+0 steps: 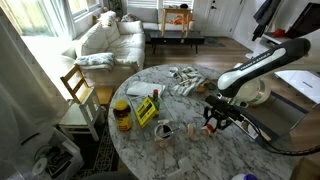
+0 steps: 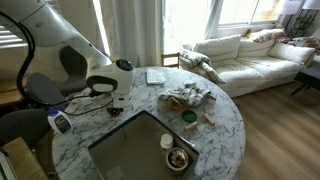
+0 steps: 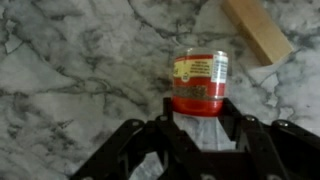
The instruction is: Turn the container with an orange lid on the over
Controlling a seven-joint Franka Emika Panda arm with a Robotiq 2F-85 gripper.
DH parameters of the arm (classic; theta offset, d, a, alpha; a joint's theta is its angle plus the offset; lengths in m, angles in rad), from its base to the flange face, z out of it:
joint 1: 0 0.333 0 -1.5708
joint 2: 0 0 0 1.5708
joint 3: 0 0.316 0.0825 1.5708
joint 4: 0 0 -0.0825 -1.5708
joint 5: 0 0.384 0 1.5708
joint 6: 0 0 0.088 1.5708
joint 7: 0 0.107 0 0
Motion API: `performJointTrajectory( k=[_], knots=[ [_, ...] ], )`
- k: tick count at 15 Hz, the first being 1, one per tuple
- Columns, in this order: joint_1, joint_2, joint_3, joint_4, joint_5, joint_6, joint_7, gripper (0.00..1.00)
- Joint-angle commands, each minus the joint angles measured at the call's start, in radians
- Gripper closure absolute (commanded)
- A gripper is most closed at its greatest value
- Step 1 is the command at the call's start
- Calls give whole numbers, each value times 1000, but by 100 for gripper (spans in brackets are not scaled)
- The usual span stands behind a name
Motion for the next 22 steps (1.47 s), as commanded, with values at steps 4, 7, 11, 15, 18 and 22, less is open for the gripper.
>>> performJointTrajectory(
  k=[4, 7, 11, 15, 18, 22],
  knots=[
    [92, -109, -99, -113, -148, 87, 220, 76],
    [202, -162, -191, -186, -376, 172, 463, 76],
    [447, -183, -420, -222, -692, 189, 770, 76],
    [606, -181, -534, -194, -989, 109, 1080, 76],
    [519, -176, -381, -151, -1139, 6, 1238, 76],
    [447, -159, -227, -100, -1237, -157, 1357, 76]
  ],
)
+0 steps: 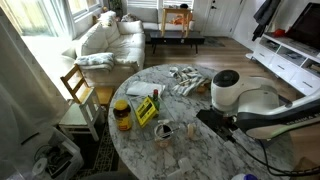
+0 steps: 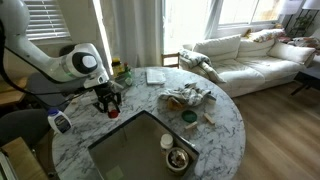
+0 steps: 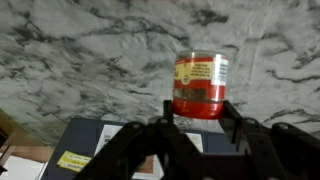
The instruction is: Turn the container with an orange lid on the over
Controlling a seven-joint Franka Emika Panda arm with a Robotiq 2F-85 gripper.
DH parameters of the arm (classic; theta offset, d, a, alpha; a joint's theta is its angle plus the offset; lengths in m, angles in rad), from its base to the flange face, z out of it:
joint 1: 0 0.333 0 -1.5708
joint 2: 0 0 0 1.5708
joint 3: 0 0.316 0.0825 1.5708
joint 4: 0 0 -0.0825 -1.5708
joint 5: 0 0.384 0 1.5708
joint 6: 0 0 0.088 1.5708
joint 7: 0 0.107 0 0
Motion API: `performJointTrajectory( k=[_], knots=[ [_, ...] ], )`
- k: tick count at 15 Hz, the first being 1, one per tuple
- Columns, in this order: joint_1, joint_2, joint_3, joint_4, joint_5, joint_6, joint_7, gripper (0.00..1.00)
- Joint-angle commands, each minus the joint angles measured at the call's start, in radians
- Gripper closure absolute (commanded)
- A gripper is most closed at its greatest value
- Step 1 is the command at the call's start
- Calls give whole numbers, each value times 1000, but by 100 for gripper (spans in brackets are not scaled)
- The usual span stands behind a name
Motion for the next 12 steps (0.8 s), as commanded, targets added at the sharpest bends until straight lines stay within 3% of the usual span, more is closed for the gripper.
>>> performJointTrajectory(
  k=[1, 5, 12],
  knots=[
    [-82, 6, 126, 39, -101, -136, 106, 76],
    [-147, 35, 214, 68, -147, -210, 135, 76],
    [-213, 120, 255, 114, -247, -176, 204, 76]
  ],
)
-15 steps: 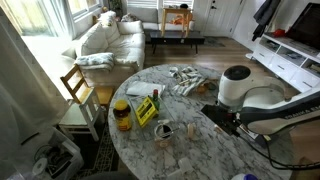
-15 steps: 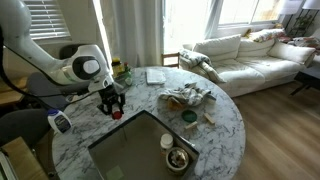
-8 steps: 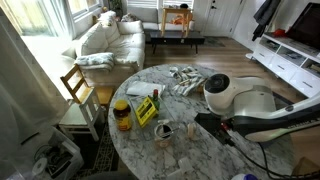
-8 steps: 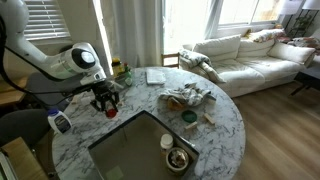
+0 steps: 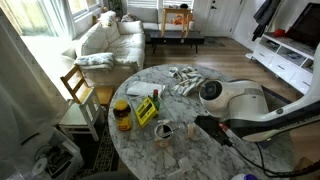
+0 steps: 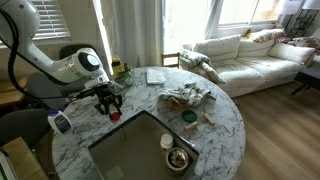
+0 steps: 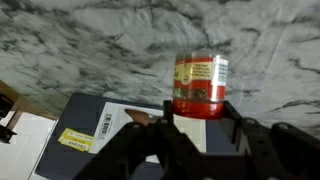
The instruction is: Turn the container with an orange lid on the over
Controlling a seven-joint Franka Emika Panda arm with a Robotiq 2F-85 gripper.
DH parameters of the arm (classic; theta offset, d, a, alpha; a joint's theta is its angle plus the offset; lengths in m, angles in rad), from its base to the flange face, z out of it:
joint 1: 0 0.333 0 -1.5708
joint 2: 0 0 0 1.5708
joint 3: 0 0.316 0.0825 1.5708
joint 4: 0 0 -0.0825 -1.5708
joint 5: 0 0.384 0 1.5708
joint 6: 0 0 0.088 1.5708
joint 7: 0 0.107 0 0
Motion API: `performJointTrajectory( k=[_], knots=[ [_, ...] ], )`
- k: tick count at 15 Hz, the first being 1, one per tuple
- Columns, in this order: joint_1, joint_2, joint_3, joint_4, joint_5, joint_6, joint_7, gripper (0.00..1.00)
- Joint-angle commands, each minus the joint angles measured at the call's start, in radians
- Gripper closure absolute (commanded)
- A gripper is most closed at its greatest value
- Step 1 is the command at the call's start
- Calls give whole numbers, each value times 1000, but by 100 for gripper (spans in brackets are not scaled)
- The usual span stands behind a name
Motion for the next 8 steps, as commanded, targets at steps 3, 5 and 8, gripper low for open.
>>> performJointTrajectory(
  k=[3, 5, 8],
  knots=[
    [-34, 71, 31, 51, -87, 0, 91, 76],
    [-26, 106, 43, 94, -92, -22, 105, 76],
    [-18, 140, 59, 143, -96, -45, 114, 76]
  ],
)
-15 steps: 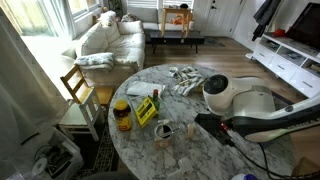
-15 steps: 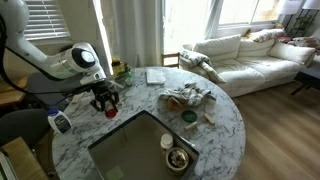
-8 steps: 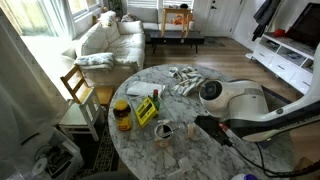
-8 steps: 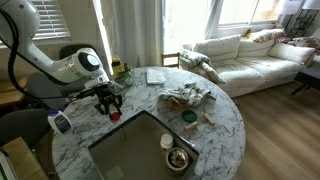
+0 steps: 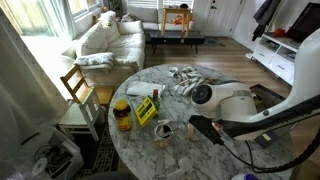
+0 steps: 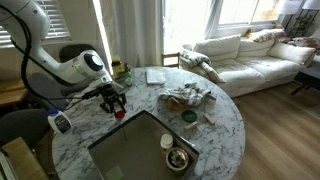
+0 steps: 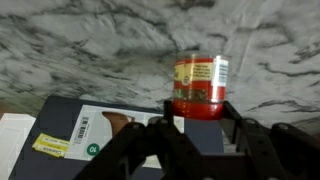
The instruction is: Turn the container with an orange lid on the over
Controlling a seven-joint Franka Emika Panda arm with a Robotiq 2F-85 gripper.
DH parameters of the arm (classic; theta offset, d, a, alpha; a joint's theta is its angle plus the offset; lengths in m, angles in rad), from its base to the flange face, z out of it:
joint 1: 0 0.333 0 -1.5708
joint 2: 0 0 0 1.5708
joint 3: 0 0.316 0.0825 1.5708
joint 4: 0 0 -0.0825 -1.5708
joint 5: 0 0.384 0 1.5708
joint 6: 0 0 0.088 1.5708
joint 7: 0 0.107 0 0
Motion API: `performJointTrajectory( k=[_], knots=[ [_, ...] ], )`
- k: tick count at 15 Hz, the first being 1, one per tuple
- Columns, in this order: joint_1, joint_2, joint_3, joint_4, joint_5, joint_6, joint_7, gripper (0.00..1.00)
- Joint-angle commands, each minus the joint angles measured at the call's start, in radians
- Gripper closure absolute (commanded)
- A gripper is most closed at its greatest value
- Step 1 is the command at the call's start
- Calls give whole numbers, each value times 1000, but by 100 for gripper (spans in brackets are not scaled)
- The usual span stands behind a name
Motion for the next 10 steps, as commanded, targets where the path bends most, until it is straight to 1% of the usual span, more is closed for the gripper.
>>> performJointTrajectory(
  k=[1, 4, 5, 7, 9, 10],
  knots=[
    [-5, 59, 27, 51, -39, -32, 47, 76],
    [-8, 80, 42, 73, -43, -66, 33, 76],
    [-14, 81, 48, 75, -33, -63, 28, 29],
    [-19, 87, 56, 78, -24, -56, 16, 18],
    [-18, 101, 59, 83, -24, -55, 16, 3],
    [-17, 105, 60, 84, -25, -54, 15, 2]
  ],
)
